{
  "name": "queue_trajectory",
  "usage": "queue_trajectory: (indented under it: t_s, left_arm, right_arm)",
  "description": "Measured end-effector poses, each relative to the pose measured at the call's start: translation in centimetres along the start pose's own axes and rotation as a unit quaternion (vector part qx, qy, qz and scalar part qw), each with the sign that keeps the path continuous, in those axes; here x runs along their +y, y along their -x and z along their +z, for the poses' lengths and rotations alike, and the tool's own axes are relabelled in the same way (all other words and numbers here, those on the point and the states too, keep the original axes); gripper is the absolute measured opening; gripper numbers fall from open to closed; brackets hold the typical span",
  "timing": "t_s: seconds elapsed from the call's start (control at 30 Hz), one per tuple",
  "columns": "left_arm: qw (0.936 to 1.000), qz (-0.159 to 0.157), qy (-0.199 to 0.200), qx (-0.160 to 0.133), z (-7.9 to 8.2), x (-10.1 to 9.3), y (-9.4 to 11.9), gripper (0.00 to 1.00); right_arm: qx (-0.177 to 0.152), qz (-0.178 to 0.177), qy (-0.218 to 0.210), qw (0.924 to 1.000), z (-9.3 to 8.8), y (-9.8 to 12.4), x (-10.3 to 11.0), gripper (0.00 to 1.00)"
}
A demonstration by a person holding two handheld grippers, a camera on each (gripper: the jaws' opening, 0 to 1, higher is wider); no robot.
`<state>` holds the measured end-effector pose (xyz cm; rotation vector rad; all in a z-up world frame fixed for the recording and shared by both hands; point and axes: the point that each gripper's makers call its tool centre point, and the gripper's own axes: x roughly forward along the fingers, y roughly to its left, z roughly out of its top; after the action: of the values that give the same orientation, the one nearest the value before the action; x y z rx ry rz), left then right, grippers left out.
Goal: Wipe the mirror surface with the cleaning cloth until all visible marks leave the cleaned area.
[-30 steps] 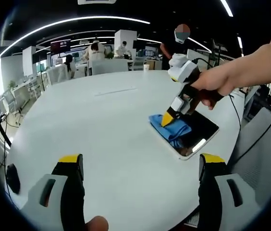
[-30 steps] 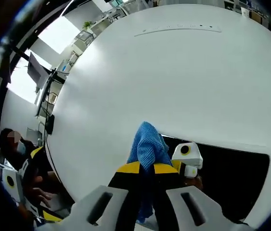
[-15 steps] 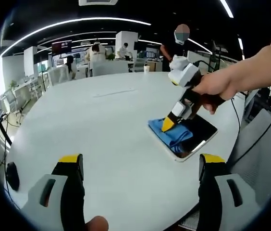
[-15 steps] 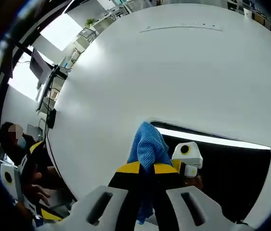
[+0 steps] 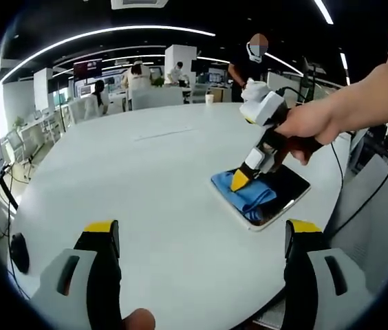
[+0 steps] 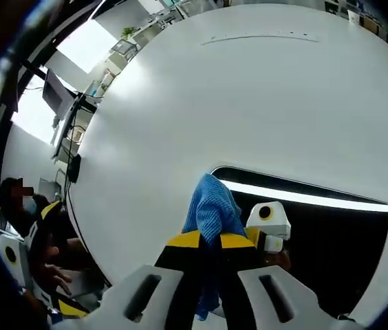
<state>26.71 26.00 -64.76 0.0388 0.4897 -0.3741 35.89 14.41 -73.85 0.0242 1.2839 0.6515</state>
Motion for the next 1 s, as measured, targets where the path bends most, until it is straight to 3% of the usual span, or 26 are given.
queue_trajectory:
  t_s: [0.4,1.0]
  left_arm:
    - [1.0000,0.001,-0.003,0.003,0.2,0.1,-0.3,0.99]
    - [0.9999,-0.010,-0.009,0.003,0.4,-0.8,-0.8,0.99]
  right_arm:
    - [0.005,0.000,0.004,1.0000,0.0,0.1,-0.2,0.01]
    - [0.002,-0.010,0.002,0.9999,-0.9,1.5,-2.7,0.01]
